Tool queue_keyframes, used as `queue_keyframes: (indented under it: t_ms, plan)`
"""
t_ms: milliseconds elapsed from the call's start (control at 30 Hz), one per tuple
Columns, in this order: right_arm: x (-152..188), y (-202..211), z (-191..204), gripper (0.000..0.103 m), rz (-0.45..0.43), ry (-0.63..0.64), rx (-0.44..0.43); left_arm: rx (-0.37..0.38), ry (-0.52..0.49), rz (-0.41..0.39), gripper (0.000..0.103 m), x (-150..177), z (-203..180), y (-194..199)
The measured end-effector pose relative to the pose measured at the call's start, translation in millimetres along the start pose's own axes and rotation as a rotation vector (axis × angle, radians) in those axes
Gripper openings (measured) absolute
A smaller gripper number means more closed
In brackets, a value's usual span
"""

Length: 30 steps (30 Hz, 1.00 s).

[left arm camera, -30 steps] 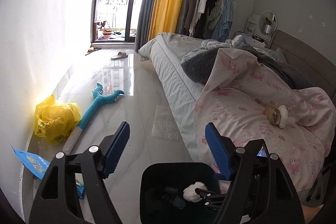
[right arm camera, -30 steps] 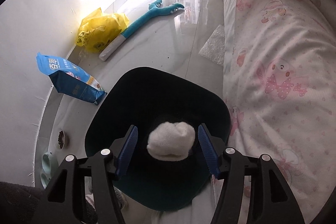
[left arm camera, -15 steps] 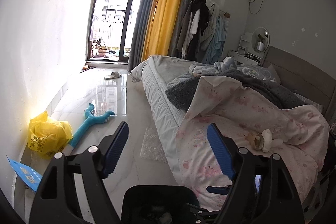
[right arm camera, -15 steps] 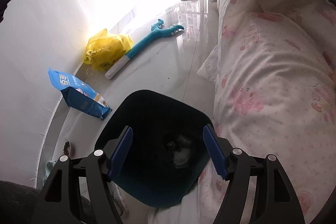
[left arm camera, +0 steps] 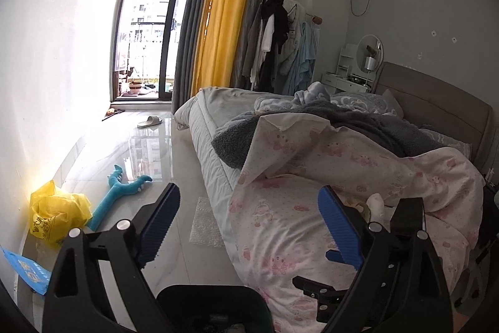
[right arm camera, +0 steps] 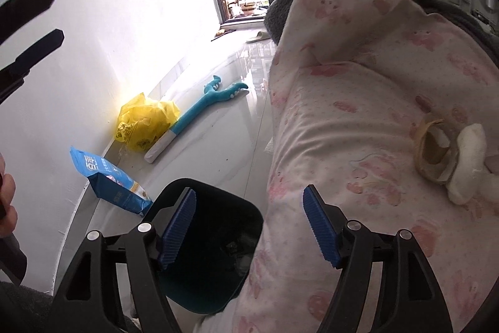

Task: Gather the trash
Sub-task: 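Move both tools back to the cardboard tube and cotton ball on the bed, then grasp the brown cardboard tube with left gripper while right grasps a white cotton ball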

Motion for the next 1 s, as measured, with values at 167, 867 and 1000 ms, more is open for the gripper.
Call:
queue_keyframes:
  t_ms: [167, 867, 1000]
  plan:
    - [-10.3, 30.2, -29.0, 0.072, -0.081, 0.011, 0.048, -0.016, 0.000, 0.009, 0.094, 4.9, -13.0, -11.6]
    - [-14.8, 77.0, -169.9, 0.077, -0.166, -0.116, 0.158, 0.124, -0.015, 0.153, 0.097, 30.6, -85.6, -85.2]
    - [-13.3, 68.6, -190.0, 0.080, -0.148, -0.177, 0.108, 0.139, -0.056, 0.182, 0.097, 39.3, -98.9, -98.0]
Point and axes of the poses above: each gripper's, at about its wrist camera, not at the fingertips, and y roughly against the way its jaws point, z to its left, x to its underside, the point moved 6 cm from there along -y, roughly the way its jaws point, and after that the axes turned 5 degrees about y, right-handed, at the moved point
